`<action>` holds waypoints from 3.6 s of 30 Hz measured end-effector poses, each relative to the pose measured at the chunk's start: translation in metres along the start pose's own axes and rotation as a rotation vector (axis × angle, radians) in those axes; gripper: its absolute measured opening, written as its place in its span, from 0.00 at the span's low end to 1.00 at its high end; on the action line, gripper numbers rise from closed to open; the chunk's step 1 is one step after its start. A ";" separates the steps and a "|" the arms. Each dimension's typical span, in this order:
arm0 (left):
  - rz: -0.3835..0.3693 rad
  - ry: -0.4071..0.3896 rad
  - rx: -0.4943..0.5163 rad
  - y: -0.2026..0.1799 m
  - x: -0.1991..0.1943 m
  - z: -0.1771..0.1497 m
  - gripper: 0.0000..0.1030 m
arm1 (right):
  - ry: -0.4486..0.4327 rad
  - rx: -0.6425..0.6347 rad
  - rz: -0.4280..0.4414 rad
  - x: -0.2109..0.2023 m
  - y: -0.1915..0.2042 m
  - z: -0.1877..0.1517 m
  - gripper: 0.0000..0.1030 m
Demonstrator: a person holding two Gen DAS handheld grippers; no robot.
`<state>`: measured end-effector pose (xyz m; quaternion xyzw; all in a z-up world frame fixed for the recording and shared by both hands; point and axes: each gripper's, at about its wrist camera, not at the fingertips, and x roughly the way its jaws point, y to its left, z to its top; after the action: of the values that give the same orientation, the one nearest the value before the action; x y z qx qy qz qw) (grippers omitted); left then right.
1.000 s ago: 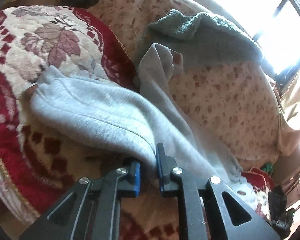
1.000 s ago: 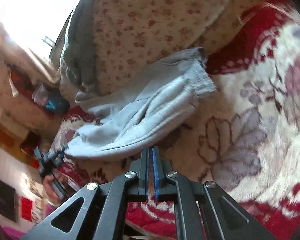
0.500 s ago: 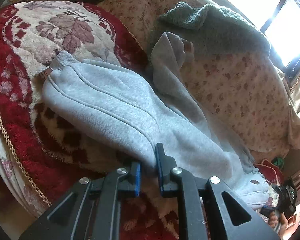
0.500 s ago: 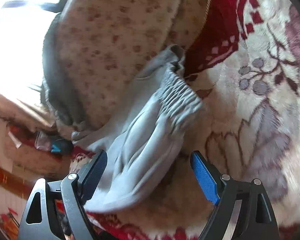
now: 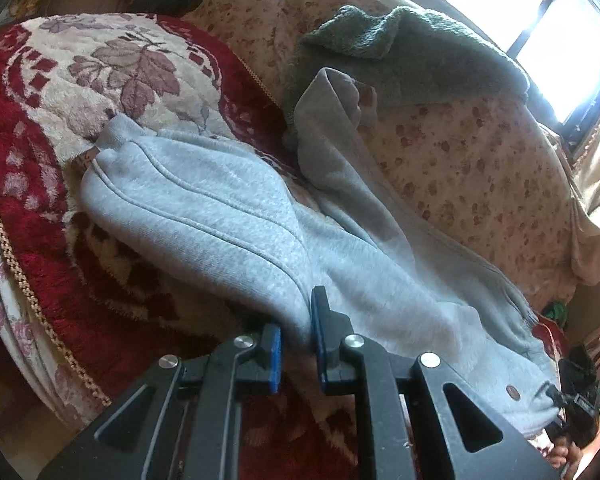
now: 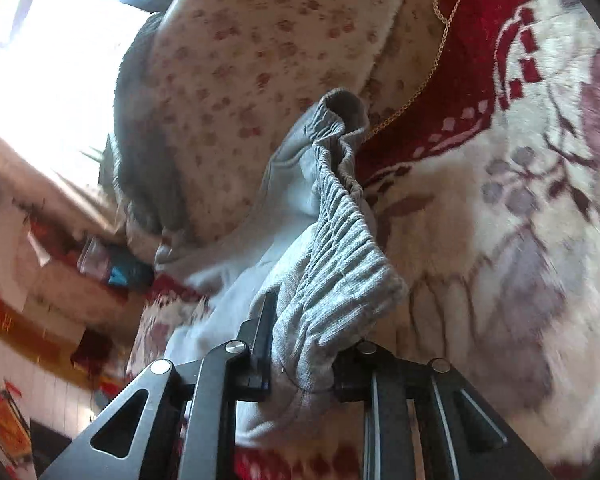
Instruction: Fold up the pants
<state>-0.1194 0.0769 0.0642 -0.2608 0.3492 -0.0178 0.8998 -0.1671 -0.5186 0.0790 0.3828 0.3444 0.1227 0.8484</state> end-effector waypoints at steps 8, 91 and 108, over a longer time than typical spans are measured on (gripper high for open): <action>-0.011 0.016 0.016 0.012 -0.022 -0.019 0.12 | 0.051 0.045 -0.018 -0.044 -0.029 -0.068 0.21; 0.108 0.099 0.279 -0.098 0.124 0.129 0.90 | 0.283 -0.812 -0.401 0.191 0.096 0.092 0.91; 0.274 0.076 0.490 -0.168 0.242 0.233 0.90 | 0.489 -1.066 -0.421 0.260 0.073 0.135 0.91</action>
<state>0.2376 -0.0134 0.1395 0.0148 0.3999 0.0101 0.9164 0.1185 -0.4229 0.0687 -0.2086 0.4881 0.1921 0.8254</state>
